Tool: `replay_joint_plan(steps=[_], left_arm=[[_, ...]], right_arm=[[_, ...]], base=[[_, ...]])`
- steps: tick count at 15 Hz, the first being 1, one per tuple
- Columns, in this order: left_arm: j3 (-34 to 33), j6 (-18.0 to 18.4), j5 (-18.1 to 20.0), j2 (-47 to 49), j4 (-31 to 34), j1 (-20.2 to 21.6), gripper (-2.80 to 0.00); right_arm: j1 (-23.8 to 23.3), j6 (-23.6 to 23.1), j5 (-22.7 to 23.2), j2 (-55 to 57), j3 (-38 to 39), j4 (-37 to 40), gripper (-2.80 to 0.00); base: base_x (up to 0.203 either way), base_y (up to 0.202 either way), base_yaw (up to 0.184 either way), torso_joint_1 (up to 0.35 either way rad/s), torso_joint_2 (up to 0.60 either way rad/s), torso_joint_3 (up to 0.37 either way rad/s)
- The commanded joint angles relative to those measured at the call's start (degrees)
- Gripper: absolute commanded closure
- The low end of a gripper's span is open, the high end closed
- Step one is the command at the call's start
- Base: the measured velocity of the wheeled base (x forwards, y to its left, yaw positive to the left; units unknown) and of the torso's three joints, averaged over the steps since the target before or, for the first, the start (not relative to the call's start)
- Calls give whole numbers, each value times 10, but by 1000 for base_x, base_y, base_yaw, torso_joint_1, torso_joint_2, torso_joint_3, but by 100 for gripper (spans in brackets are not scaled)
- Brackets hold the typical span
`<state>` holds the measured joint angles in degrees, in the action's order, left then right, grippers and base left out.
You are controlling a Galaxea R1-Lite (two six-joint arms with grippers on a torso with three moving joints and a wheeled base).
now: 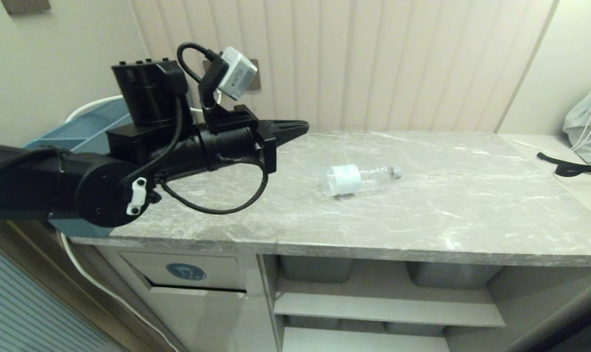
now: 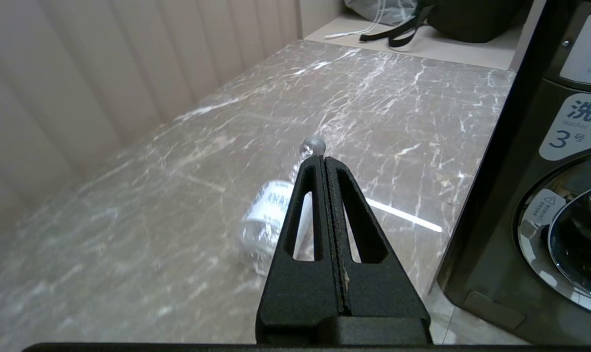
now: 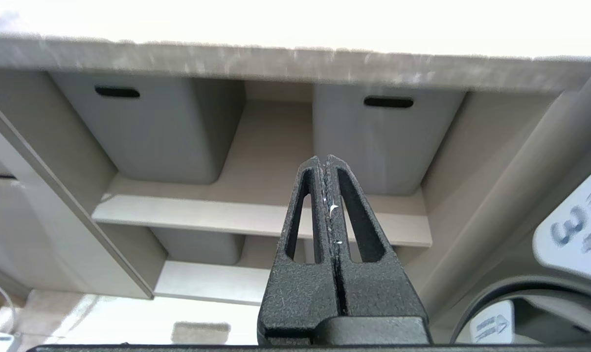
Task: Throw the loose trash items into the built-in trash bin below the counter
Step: Pick up the garbage
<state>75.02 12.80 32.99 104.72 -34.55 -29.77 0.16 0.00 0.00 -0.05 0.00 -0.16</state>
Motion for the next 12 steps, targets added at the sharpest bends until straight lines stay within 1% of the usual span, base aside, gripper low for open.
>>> replay_joint_plan(steps=[1, 3, 6, 7, 10, 12], left_arm=[[29, 6, 8, 42, 6, 0, 0], [54, 9, 13, 74, 14, -3, 0], [90, 8, 15, 129, 21, -16, 0], [103, 7, 15, 148, 24, -21, -280], [158, 7, 16, 203, 26, -28, -280], [179, 7, 27, 236, 28, -29, -280]], right_arm=[[0, -1, 0, 0, 0, 0, 0], [0, 0, 0, 0, 0, 0, 0], [0, 0, 0, 0, 0, 0, 0], [0, 0, 0, 0, 0, 0, 0], [0, 1, 0, 0, 0, 0, 0], [0, 2, 0, 0, 0, 0, 0]], base=[[0, 0, 0, 259, -564, -300], [0, 0, 0, 272, -583, -305], [0, 0, 0, 283, -605, -315], [0, 0, 0, 91, -297, -106], [0, 0, 0, 16, -19, -23], [0, 0, 0, 0, 0, 0]])
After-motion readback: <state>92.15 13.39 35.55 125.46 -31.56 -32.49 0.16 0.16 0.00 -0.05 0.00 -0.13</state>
